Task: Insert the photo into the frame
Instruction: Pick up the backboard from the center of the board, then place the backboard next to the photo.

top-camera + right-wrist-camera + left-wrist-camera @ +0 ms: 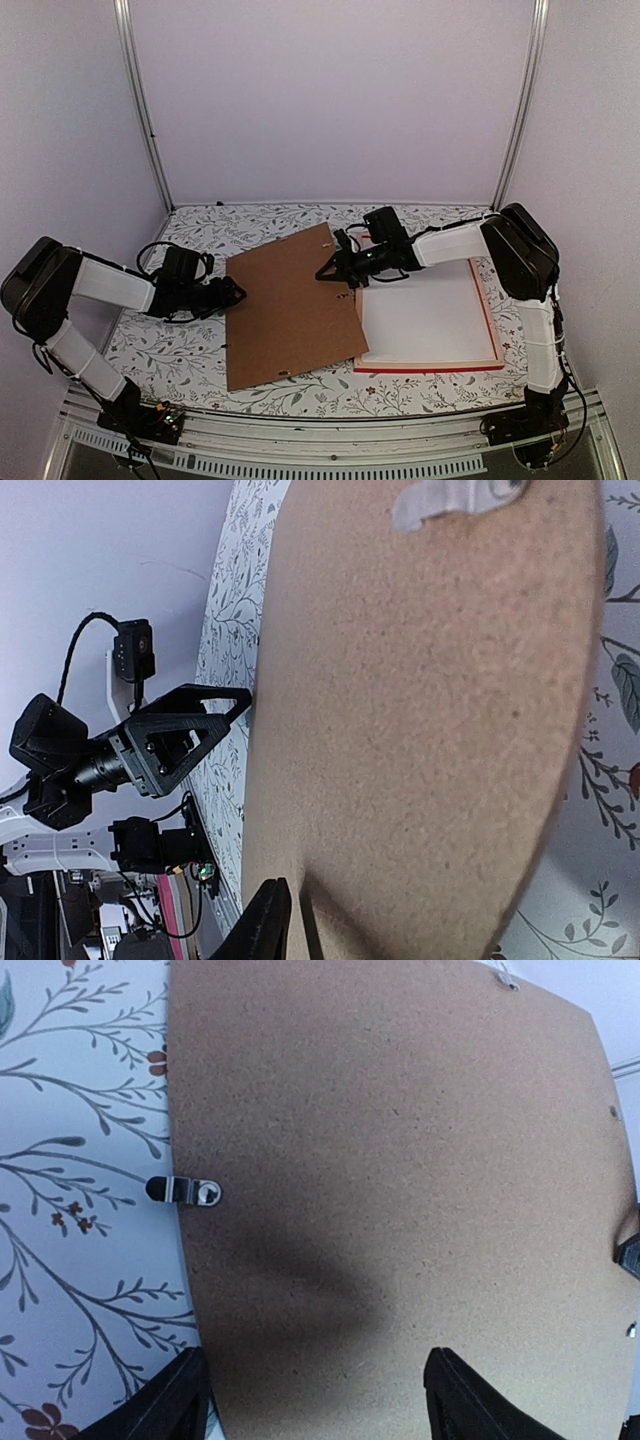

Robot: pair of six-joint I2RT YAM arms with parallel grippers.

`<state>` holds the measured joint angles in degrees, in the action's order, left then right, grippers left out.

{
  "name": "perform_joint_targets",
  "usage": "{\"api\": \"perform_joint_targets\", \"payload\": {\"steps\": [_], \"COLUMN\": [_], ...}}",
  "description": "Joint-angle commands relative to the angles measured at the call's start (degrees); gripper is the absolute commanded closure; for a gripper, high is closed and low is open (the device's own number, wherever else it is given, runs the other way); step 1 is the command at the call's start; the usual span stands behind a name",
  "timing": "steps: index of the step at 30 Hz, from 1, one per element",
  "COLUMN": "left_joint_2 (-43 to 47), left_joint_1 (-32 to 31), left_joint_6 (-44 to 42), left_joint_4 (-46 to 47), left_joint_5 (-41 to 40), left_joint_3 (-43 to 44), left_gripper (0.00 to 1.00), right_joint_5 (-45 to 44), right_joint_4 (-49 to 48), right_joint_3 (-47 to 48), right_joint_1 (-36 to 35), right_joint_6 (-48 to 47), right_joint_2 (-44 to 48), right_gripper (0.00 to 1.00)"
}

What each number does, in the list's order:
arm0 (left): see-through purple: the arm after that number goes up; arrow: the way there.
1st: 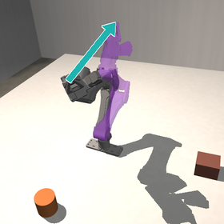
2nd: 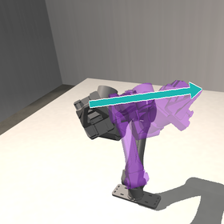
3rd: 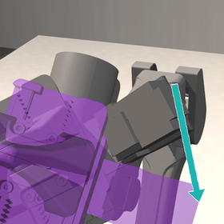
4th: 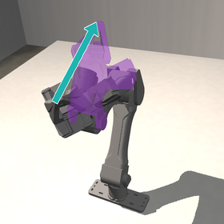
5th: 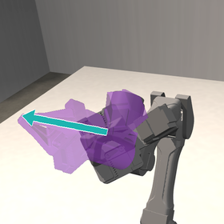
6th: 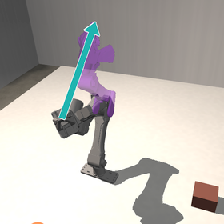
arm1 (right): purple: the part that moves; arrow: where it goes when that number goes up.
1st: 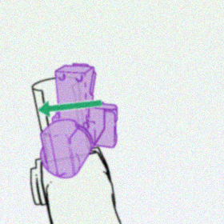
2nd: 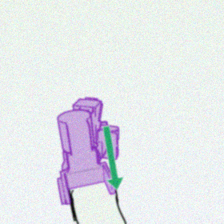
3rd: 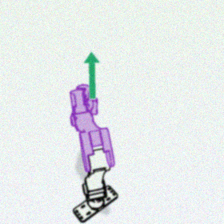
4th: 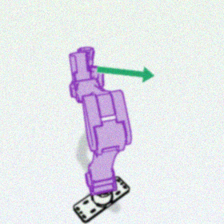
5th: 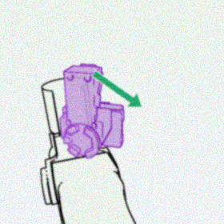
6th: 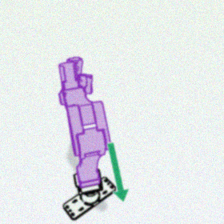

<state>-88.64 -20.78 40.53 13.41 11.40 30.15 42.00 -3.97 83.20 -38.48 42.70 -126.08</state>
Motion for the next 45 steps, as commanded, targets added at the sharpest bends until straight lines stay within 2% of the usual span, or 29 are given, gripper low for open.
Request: {"api": "perform_joint_targets", "payload": {"steps": [1, 13, 18, 26, 30, 34, 40, 45], "left_joint_2": [-1.1, -0.1, 1.9, 8.7, 12.3, 14.8, 15.2, 14.1], "left_joint_1": [-1.6, -1.6, -1.5, -0.8, -0.4, -0.1, -0.2, -0.8], "left_joint_6": [0.5, -0.9, -2.0, -4.9, -6.1, -6.6, -6.4, -5.8], "left_joint_4": [-2.7, -6.1, -8.6, -14.9, -18.8, -19.9, -19.7, -15.7], "left_joint_5": [3.7, 0.6, -1.3, -4.0, -6.4, -6.7, -3.8, 0.6], "left_joint_3": [0.6, 2.0, 2.7, 5.9, 7.7, 8.5, 9.4, 9.3], "left_gripper": [0.24, 0.24, 0.23, 0.17, 0.13, 0.10, 0.10, 0.10], "right_joint_5": [3.2, 2.3, 2.4, 5.4, 7.8, 8.8, 11.2, 13.5], "right_joint_4": [-1.5, 0.6, -0.7, -4.7, -9.1, -9.5, -8.8, -4.8], "right_joint_3": [-1.3, -2.8, -4.8, -9.9, -14.6, -18.3, -25.2, -28.9], "right_joint_1": [-0.9, 0.1, 0.8, 2.8, 5.2, 7.8, 14.2, 19.2], "right_joint_6": [-0.1, -1.6, -1.7, -1.2, 1.8, 2.8, 3.7, 2.7], "right_joint_2": [0.6, 4.0, 5.6, 11.0, 15.1, 20.7, 28.9, 36.8], "right_gripper": [0.72, 0.74, 0.82, 1.00, 1.00, 1.00, 1.00, 1.00]}}
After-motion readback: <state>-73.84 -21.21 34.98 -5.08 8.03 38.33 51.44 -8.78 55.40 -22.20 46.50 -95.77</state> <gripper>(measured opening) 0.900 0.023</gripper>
